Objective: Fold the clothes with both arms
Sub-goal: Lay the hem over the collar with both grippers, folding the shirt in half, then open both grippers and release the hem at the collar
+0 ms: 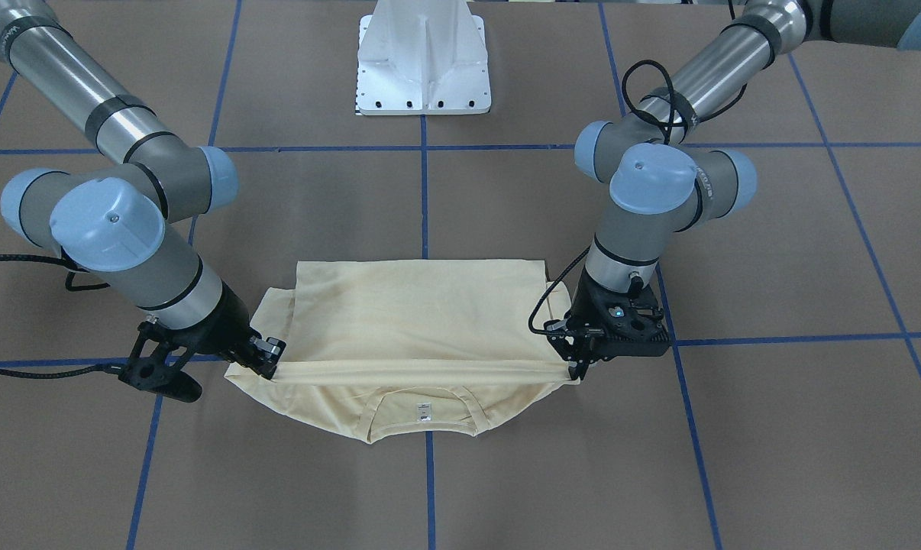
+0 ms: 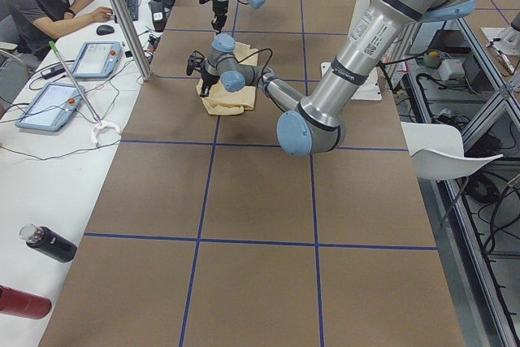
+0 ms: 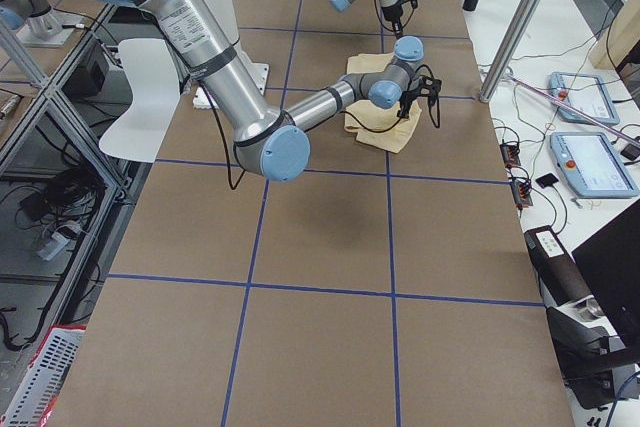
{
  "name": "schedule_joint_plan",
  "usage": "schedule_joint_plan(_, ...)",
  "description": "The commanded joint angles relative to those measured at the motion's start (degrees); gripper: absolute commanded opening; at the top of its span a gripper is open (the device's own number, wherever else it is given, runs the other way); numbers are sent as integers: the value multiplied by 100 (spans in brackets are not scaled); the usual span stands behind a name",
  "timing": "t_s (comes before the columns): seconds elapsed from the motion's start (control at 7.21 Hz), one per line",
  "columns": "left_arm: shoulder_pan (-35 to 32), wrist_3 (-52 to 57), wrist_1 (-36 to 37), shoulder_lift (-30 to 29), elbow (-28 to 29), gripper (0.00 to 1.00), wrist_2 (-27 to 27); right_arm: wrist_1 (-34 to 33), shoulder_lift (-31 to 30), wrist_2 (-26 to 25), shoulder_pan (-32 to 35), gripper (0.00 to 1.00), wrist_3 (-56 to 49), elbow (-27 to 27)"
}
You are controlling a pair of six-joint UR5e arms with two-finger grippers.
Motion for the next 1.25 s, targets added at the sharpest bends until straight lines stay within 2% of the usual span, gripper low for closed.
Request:
schedule_joint_plan(0.0,98,-35,-39,-6,8,0,0,120,-4,-39,-51,0,0,-113)
schedule_joint_plan(0.97,256,0,-30,12,96,0,53,137,13,-276,-200,0,-9,-148)
schedule_joint_plan(1.11,256,-9,-30,-6,78,28,53,242,22,-267,-200,0,0,-148)
